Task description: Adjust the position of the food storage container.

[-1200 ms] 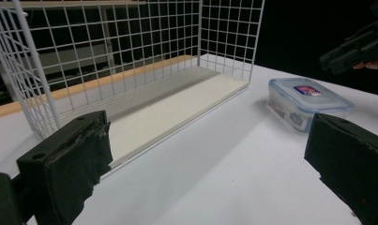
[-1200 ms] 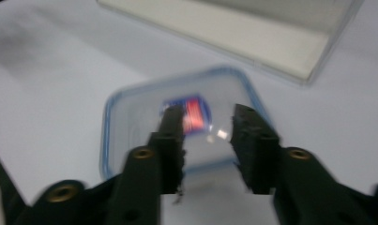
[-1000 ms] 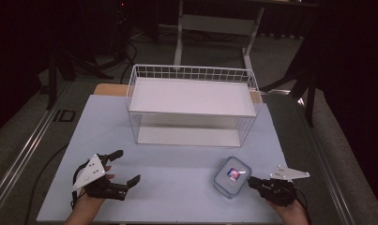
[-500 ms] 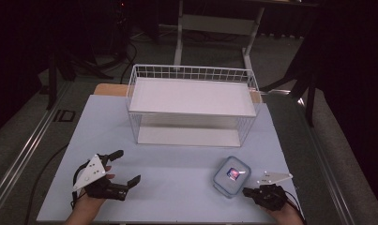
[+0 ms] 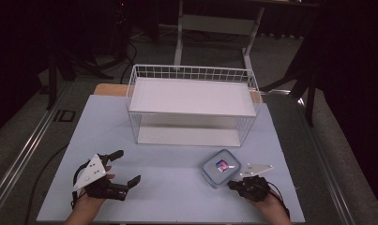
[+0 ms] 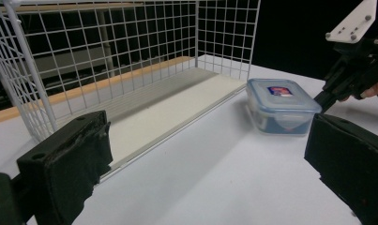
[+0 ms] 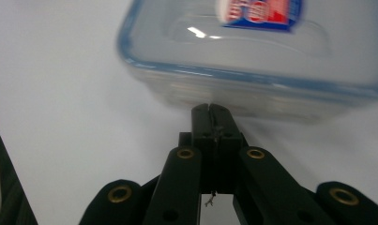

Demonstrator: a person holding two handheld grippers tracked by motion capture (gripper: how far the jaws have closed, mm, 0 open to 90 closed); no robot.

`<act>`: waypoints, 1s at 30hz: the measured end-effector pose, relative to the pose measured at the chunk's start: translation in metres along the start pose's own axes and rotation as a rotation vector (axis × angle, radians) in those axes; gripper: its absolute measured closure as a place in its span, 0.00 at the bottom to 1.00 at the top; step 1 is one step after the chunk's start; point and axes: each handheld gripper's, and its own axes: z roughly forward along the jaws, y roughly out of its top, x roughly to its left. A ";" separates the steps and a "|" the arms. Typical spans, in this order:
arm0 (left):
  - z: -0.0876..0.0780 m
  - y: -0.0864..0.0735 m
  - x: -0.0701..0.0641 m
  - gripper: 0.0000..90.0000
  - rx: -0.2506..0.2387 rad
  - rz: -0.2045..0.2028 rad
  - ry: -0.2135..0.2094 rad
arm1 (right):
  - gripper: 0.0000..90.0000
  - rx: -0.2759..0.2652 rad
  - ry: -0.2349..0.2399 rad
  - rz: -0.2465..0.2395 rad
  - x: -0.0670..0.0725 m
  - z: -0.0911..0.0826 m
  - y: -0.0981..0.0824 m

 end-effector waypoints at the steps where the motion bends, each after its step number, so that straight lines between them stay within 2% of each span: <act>1: 0.000 0.000 0.000 0.02 0.000 -0.001 0.000 | 1.00 0.002 0.007 0.000 0.001 0.003 0.004; 4: 0.000 0.000 0.000 0.02 0.002 0.002 0.001 | 1.00 0.007 -0.001 0.005 0.004 0.011 0.014; 6: 0.000 0.000 0.000 0.02 0.004 0.002 0.000 | 1.00 -0.004 0.006 -0.012 0.006 0.017 0.020; 8: 0.000 0.000 0.000 0.02 0.004 0.000 -0.001 | 1.00 -0.005 0.039 -0.017 0.008 0.022 0.024; 9: 0.000 0.000 0.000 0.02 0.005 0.000 -0.001 | 1.00 -0.007 0.037 -0.030 0.010 0.021 0.025; 11: 0.000 0.000 0.000 0.02 0.005 0.001 0.000 | 1.00 -0.013 0.036 -0.043 0.013 0.017 0.026; 13: 0.000 -0.001 0.001 0.02 0.005 -0.003 0.000 | 1.00 -0.051 0.041 -0.039 0.013 0.007 0.026; 15: 0.001 -0.001 0.001 0.02 0.006 -0.004 -0.001 | 1.00 -0.088 0.019 -0.035 0.010 -0.003 0.028; 18: 0.001 0.000 0.000 0.02 0.008 -0.001 -0.002 | 1.00 -0.136 -0.054 -0.008 -0.003 -0.018 0.030; 21: 0.001 0.000 -0.001 0.02 0.008 0.002 0.005 | 1.00 -0.169 -0.138 0.028 -0.023 -0.027 0.029; 24: 0.001 0.000 0.000 0.02 0.008 -0.003 0.007 | 1.00 -0.154 -0.202 0.070 -0.041 -0.027 0.027; 26: 0.001 -0.001 0.000 0.02 0.012 -0.006 0.007 | 1.00 -0.142 -0.207 0.096 -0.051 -0.023 0.024; 28: 0.002 -0.001 0.000 0.02 0.015 -0.007 0.005 | 1.00 -0.113 -0.223 0.095 -0.056 -0.017 0.022; 30: 0.002 -0.001 0.000 0.02 0.015 -0.009 0.003 | 1.00 -0.093 -0.219 0.111 -0.060 -0.011 0.019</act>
